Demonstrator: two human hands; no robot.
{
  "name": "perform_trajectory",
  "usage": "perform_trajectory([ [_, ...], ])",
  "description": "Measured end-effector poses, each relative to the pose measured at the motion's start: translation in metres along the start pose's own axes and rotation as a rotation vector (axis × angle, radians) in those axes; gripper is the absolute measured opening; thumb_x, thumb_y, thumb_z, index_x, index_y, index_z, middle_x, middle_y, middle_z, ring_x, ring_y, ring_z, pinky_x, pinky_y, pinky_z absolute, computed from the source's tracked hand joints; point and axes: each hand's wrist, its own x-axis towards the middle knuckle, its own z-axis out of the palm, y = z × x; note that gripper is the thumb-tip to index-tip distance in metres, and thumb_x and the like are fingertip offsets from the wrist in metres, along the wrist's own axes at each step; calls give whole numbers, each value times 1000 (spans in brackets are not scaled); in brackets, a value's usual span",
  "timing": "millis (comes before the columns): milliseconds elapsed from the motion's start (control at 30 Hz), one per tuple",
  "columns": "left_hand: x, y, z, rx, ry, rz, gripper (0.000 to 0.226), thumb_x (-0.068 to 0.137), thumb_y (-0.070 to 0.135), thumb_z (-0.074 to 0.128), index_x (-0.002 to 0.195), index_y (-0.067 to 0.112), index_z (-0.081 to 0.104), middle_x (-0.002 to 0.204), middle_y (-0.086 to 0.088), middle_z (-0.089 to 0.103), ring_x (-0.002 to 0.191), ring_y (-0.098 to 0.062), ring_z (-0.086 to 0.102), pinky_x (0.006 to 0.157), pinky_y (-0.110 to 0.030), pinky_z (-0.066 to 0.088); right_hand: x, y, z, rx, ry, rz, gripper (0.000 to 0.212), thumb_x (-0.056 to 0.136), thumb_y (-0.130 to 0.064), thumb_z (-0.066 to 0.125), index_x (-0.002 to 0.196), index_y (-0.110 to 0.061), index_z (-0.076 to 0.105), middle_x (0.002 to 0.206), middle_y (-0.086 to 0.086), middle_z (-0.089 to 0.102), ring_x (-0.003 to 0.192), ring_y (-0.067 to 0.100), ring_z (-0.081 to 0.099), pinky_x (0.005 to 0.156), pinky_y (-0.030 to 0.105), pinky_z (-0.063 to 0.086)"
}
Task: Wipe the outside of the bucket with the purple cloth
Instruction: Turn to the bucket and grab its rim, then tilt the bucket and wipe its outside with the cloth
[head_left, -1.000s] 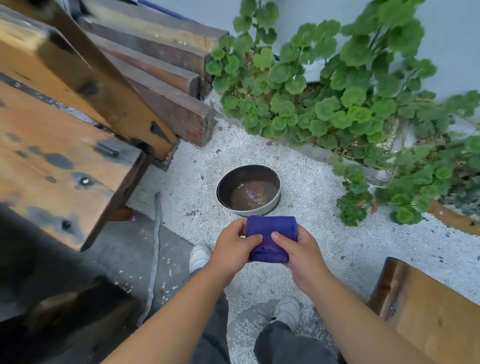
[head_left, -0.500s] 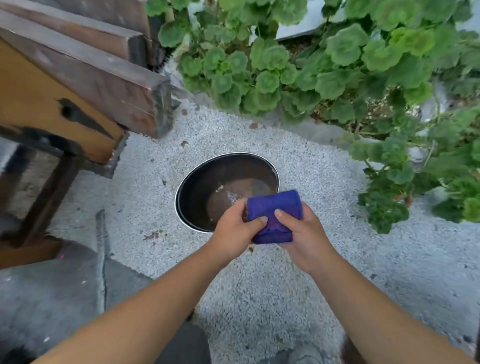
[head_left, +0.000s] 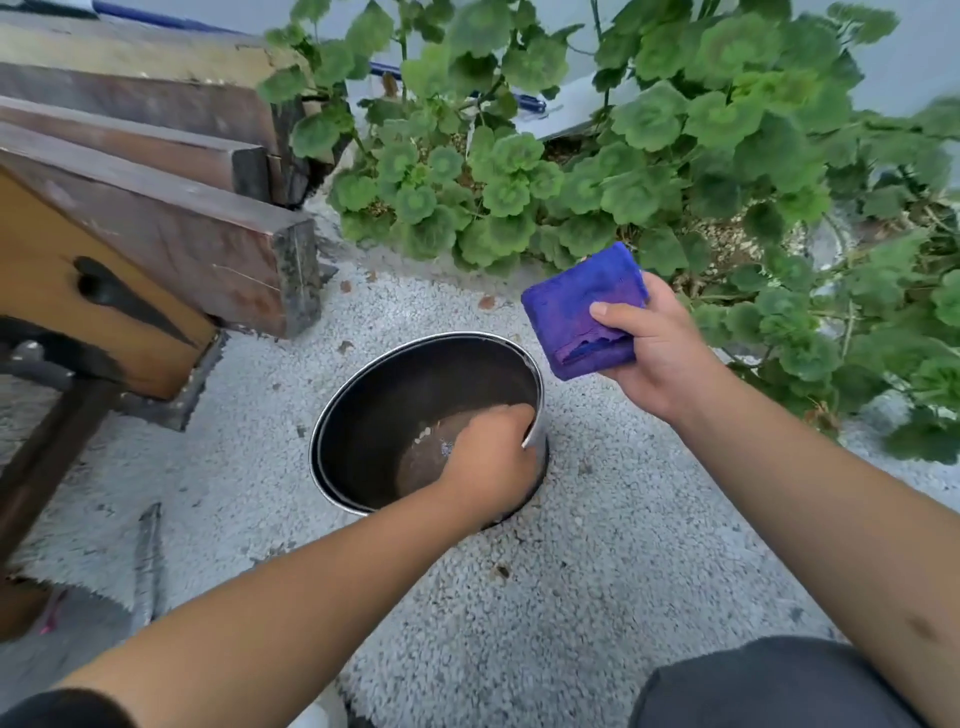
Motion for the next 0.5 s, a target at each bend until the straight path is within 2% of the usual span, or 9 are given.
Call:
perform_trajectory([
  [167, -10, -34, -68, -130, 41, -4, 8, 85, 11, 64, 80, 5, 62, 80, -7, 66, 79, -23, 61, 74, -40, 47, -7, -2, 21, -60, 9, -121, 41, 74, -1, 67, 106, -24, 57, 91, -3, 72, 74, 17, 70, 58, 36, 56],
  [233, -18, -57, -95, -215, 75, -8, 6, 86, 9, 66, 90, 11, 70, 83, 4, 72, 78, -9, 65, 72, -26, 49, -8, 3, 32, -151, -27, -220, 39, 73, -1, 69, 102, -26, 60, 91, -2, 70, 73, 16, 68, 56, 35, 56],
  [300, -32, -76, -116, -307, 70, -5, 19, 88, 5, 67, 99, 20, 73, 81, 20, 72, 71, 7, 64, 61, -9, 43, -8, 8, 43, -341, -33, -341, 44, 71, -4, 71, 98, -37, 62, 86, -11, 70, 71, 13, 68, 56, 35, 57],
  [333, -41, -84, -124, -373, 56, -5, 25, 88, 3, 66, 101, 24, 72, 80, 26, 71, 69, 10, 63, 61, -4, 41, -8, 11, 49, -466, -32, -403, 46, 70, -8, 71, 97, -45, 62, 86, -15, 70, 73, 11, 68, 61, 35, 58],
  [367, -49, -91, -130, -454, 41, -5, 31, 89, 1, 64, 103, 28, 72, 82, 25, 72, 70, 9, 65, 63, -5, 43, -8, 15, 55, -601, -36, -463, 49, 69, -13, 71, 96, -52, 60, 88, -21, 68, 78, 7, 67, 69, 33, 57],
  [433, -62, -104, -131, -636, 36, -21, 37, 88, 2, 61, 104, 33, 73, 92, 13, 77, 80, -3, 72, 71, -16, 54, -10, 27, 72, -831, -53, -565, 49, 69, -21, 69, 102, -54, 55, 93, -26, 65, 86, 3, 63, 77, 25, 51],
  [500, -66, -118, -118, -736, 66, -76, 34, 84, 7, 60, 105, 30, 72, 98, -1, 77, 88, -19, 73, 80, -33, 59, -12, 44, 95, -1009, -96, -691, 47, 71, -25, 67, 111, -44, 52, 95, -22, 61, 84, 2, 55, 73, 22, 45],
])
